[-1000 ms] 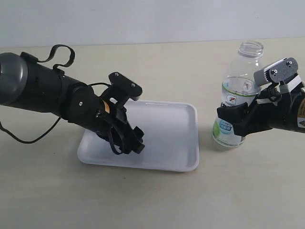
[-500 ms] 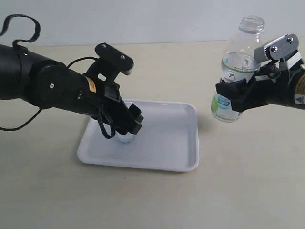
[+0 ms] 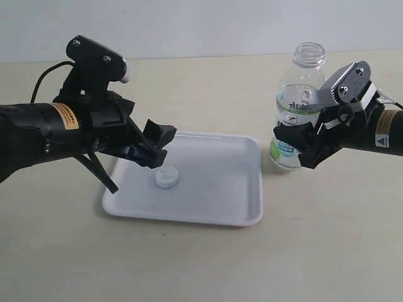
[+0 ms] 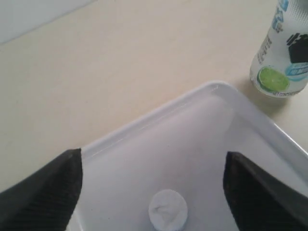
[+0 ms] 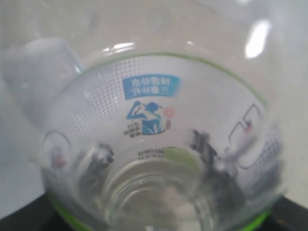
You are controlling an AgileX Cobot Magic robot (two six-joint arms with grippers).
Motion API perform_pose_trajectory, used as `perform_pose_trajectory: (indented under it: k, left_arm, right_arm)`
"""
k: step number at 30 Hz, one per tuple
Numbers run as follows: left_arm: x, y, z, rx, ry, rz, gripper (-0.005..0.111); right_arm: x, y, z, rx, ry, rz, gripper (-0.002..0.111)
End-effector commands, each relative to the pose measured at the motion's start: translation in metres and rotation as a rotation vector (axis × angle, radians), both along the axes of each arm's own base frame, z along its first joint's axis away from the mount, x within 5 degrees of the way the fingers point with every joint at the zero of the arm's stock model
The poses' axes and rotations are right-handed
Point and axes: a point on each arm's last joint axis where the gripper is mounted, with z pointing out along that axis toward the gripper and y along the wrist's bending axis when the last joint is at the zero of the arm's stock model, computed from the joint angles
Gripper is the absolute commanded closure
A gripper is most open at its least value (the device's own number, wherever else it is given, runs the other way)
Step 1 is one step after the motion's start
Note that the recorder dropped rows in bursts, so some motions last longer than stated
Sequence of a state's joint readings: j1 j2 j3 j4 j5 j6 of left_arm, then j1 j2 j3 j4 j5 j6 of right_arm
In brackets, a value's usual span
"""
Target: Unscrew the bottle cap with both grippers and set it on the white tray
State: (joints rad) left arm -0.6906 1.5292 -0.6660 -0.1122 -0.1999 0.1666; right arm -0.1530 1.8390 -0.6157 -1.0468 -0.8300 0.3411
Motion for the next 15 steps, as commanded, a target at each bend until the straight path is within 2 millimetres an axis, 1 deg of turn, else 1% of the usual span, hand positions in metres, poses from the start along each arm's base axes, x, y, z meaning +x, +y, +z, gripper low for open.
perform_pose_trajectory:
  k: [1,3,5,9,12,15]
  left_arm:
    - [-0.002,0.005,0.011,-0.045,-0.027,0.021,0.03]
    - [-0.002,0.005,0.011,-0.047,-0.029,0.021,0.03]
    - [-0.003,0.005,0.011,-0.044,-0.026,0.021,0.03]
    - [-0.003,0.005,0.011,-0.046,-0.028,0.019,0.03]
    - [-0.003,0.005,0.011,-0.046,-0.028,0.019,0.03]
    - [-0.003,0.005,0.011,-0.046,-0.028,0.019,0.03]
  right_arm:
    - [0.005,0.002,0.001,0.09,-0.055,-0.025,0.108]
    - [0.006,0.0,-0.008,0.109,-0.037,-0.051,0.108]
    - [0.006,0.002,-0.012,0.123,-0.05,-0.031,0.108]
    - [0.006,0.002,-0.015,0.113,-0.04,-0.034,0.095]
    - [0.006,0.002,-0.015,0.113,-0.04,-0.034,0.079]
    - [0.006,0.002,-0.015,0.111,-0.041,-0.033,0.056]
